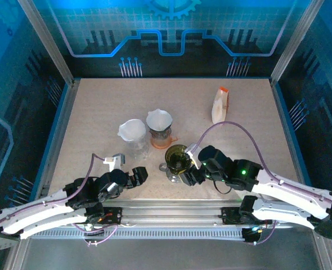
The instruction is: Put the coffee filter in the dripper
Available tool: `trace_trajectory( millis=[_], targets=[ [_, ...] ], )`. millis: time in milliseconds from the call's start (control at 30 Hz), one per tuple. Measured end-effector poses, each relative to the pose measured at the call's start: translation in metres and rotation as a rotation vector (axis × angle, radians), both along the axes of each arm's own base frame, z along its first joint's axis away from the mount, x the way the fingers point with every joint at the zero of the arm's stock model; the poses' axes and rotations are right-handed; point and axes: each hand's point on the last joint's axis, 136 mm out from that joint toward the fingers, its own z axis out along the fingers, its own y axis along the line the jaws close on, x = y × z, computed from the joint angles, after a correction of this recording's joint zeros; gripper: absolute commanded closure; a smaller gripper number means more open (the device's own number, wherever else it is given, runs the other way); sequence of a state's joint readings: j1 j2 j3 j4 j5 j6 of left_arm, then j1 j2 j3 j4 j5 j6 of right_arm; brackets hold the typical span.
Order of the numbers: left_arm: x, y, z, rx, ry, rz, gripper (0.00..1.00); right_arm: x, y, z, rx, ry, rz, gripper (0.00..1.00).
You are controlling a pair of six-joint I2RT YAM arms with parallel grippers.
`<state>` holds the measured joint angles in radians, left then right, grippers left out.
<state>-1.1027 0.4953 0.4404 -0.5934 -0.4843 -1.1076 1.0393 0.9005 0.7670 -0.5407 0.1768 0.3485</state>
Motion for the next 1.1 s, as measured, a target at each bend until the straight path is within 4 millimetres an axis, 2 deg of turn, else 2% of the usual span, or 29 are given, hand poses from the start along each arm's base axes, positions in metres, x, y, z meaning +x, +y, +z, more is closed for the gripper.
trace_trajectory(
  millis=[433,567,767,833,967,1100],
  targets=[
    [0.003,-0.006,0.008,0.028,-0.033,-0.035,0.04,0.01,-0.024,0.018,0.017,-0.079,-0.107,0.31],
    [0.007,-0.014,0.02,0.057,-0.05,-0.061,0.01,0.018,-0.037,0.026,0.021,-0.12,-0.166,0.3],
    [0.013,-0.021,0.046,0.067,-0.116,-0.093,0.01,0.038,-0.053,0.048,0.036,-0.174,-0.265,0.31],
    [0.015,-0.021,0.055,0.066,-0.142,-0.096,0.01,0.051,-0.059,0.056,0.034,-0.18,-0.311,0.32],
    [0.018,-0.019,0.066,0.077,-0.183,-0.103,0.01,0.101,-0.078,0.071,0.045,-0.174,-0.462,0.35],
    [0.018,-0.02,0.066,0.086,-0.193,-0.114,0.01,0.152,-0.102,0.064,0.03,-0.126,-0.587,0.43]
  ],
)
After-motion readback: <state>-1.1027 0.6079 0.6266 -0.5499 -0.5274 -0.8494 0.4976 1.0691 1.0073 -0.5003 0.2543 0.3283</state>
